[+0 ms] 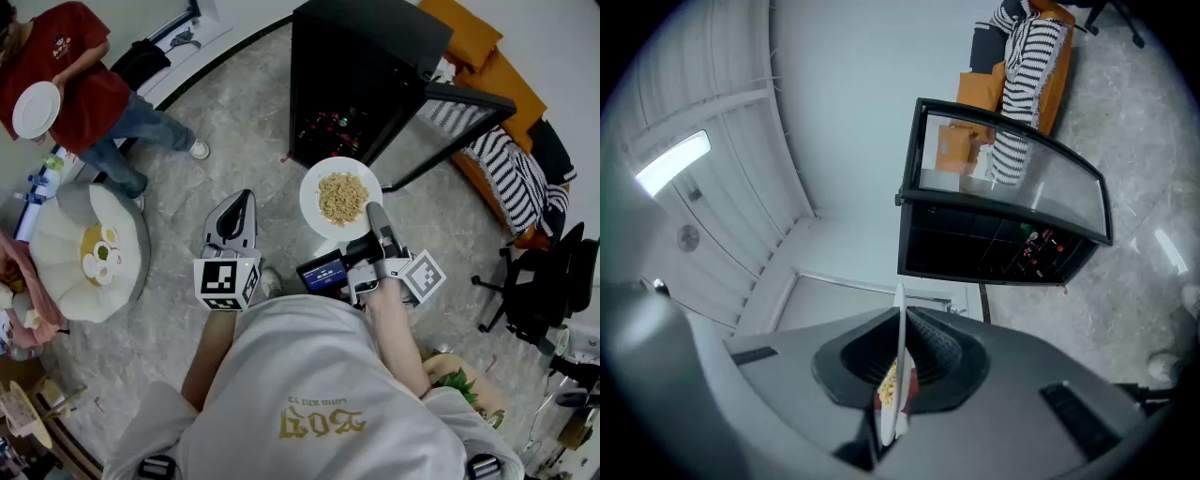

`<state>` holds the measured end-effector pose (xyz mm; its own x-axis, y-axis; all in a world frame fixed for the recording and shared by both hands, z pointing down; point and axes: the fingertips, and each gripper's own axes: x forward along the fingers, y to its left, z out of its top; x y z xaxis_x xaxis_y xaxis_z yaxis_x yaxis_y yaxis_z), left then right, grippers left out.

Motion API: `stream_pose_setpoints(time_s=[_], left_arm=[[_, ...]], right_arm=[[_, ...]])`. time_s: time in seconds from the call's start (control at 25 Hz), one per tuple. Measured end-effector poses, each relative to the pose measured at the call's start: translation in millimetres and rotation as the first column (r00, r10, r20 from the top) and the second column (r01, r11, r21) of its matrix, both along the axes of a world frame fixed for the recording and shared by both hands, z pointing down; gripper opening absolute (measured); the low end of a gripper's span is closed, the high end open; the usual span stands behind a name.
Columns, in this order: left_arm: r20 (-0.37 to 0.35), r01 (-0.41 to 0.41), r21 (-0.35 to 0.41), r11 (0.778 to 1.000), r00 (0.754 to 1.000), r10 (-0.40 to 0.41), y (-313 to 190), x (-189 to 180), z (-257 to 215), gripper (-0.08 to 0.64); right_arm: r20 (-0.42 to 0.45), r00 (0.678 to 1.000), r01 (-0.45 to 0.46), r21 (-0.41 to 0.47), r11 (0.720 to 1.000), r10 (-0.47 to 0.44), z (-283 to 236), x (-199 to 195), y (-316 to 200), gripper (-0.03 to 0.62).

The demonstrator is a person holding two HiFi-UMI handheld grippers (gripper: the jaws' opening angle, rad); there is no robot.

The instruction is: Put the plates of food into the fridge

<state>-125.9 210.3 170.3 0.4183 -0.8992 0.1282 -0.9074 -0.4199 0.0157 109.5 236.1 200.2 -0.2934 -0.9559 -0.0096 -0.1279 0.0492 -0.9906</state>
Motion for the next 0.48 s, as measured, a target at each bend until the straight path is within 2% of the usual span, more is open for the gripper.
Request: stream_pose_setpoints(time_s=[0.48], left_arm=[[0.008, 0.02, -0.002, 1.0, 1.0, -0.02, 2.6, 0.4, -0.8, 0.006]], right_arm=[[-0.006, 1.0, 0.004, 0.003, 1.0, -0.004, 0.5, 6.0, 1.4, 0.021]])
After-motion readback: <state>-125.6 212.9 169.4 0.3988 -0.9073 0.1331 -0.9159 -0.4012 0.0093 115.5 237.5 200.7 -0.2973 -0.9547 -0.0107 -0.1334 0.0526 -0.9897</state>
